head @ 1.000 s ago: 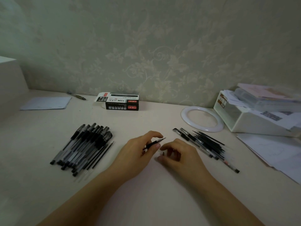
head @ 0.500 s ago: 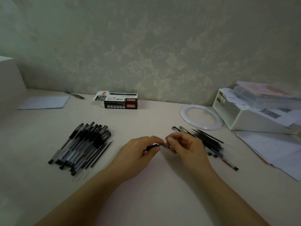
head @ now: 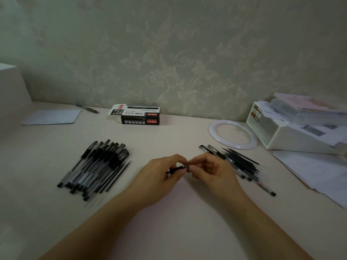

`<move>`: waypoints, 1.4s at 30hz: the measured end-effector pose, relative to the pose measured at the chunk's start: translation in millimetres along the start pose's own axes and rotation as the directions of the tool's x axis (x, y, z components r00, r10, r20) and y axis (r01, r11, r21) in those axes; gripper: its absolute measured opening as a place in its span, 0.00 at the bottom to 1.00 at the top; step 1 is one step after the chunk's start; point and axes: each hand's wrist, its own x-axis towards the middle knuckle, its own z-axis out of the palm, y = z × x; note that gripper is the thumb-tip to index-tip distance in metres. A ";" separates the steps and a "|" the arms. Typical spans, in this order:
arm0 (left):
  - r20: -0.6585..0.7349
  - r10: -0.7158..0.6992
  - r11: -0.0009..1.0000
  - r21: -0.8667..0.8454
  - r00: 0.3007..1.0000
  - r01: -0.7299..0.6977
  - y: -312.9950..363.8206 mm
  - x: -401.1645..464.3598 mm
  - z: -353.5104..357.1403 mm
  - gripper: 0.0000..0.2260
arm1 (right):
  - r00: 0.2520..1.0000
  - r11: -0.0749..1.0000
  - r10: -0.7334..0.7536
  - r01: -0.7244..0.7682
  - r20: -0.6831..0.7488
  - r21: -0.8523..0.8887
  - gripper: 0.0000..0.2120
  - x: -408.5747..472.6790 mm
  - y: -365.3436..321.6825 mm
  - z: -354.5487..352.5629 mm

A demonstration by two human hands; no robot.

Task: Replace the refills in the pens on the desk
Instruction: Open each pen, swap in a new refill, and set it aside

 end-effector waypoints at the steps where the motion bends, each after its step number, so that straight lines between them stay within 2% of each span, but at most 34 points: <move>1: -0.005 -0.007 1.000 -0.005 1.000 0.007 0.7 -0.2 -0.2 0.07 | 1.000 1.000 -0.003 0.003 0.003 0.000 0.05 -0.1 0.0 -0.2; 5: -0.015 -0.036 0.998 -0.054 0.999 0.036 0.8 0.6 -2.3 0.07 | 1.000 1.000 0.004 -0.004 0.008 -0.004 0.06 0.3 1.2 -1.8; 11: 0.000 0.051 0.998 0.047 0.999 -0.051 1.7 2.1 -4.3 0.05 | 0.999 0.981 -0.023 0.027 0.023 -0.192 0.04 -0.8 4.7 -2.9; 15: -0.019 0.079 0.996 0.035 0.997 -0.078 4.3 1.7 -3.3 0.05 | 1.000 0.946 -0.029 0.026 -0.005 -0.323 0.16 -1.4 5.3 -0.1; 18: -0.045 0.073 0.997 0.011 0.996 -0.073 4.4 1.9 -2.5 0.05 | 1.000 0.950 -0.015 0.009 -0.018 -0.313 0.20 -2.0 4.7 1.4; 23: -0.101 0.044 0.999 -0.021 0.994 -0.046 3.8 0.8 -4.6 0.05 | 0.999 0.958 -0.016 0.026 0.036 -0.286 0.06 -1.6 3.4 -0.7; 29: -0.068 0.058 0.998 -0.033 0.996 -0.060 6.5 0.7 -3.2 0.05 | 0.999 0.957 -0.014 0.022 0.032 -0.289 0.19 -0.6 6.1 -0.7; 31: -0.067 0.053 0.998 -0.028 0.996 -0.055 6.9 0.6 -3.2 0.05 | 1.000 0.960 -0.004 0.012 0.028 -0.281 0.20 -0.8 6.0 0.1; 36: -0.094 0.030 0.999 -0.023 0.995 -0.032 6.8 1.0 -4.2 0.05 | 0.997 0.956 -0.040 0.055 0.059 -0.288 0.04 0.0 7.3 -1.8; 42: -0.062 0.044 0.998 -0.032 0.997 -0.046 7.6 0.8 -2.3 0.05 | 0.999 0.950 -0.030 0.041 0.040 -0.310 0.17 0.0 8.7 -1.1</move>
